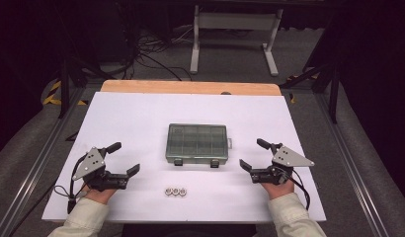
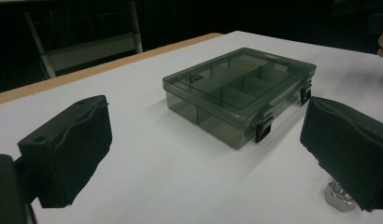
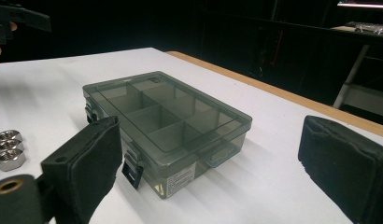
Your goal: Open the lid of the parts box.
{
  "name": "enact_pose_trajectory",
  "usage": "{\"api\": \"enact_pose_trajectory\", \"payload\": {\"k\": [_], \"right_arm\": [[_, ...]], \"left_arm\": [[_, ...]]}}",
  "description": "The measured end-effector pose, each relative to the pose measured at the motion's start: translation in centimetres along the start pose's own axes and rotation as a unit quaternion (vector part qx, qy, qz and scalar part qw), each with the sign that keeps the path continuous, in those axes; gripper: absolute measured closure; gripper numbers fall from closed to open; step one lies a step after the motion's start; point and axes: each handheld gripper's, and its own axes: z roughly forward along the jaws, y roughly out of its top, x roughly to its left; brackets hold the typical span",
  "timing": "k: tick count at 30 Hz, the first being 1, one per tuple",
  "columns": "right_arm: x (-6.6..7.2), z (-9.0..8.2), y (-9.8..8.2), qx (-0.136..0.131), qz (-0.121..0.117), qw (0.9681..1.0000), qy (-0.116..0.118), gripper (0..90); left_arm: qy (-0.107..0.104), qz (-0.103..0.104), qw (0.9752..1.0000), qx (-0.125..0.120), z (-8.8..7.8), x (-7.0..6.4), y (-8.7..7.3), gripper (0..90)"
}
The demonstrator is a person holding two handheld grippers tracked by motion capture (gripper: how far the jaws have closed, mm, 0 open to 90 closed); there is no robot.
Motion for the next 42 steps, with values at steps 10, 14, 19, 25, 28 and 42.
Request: {"api": "enact_pose_trajectory", "payload": {"k": [10,14,19,25,28,42], "right_arm": [[-0.1,0.6,0.7,0.004,-0.007,0.9999,0.007,6.4],[-0.6,1.3,1.7,-0.011,0.007,0.9997,0.019,6.5],[-0.4,3.2,3.3,-0.004,-0.02,0.9992,0.036,7.3],[-0.5,4.6,4.0,0.009,-0.015,0.999,0.042,7.3],[-0.4,5.1,4.4,0.017,-0.011,0.9987,0.046,7.4],[0.0,6.6,3.9,0.123,-0.013,0.9898,0.071,12.2]], "left_arm": [[-0.02,-0.009,0.9997,0.015,1.0,0.5,0.6,0.3],[-0.017,-0.024,0.9995,0.01,1.7,1.1,1.5,0.4],[-0.019,-0.006,0.9993,0.03,3.2,1.6,2.5,1.1],[-0.039,-0.011,0.9986,0.034,4.6,2.0,3.1,1.9],[-0.054,-0.013,0.9979,0.033,5.1,2.0,3.6,0.6],[-0.069,0.011,0.9929,0.097,6.9,1.4,3.4,2.1]]}}
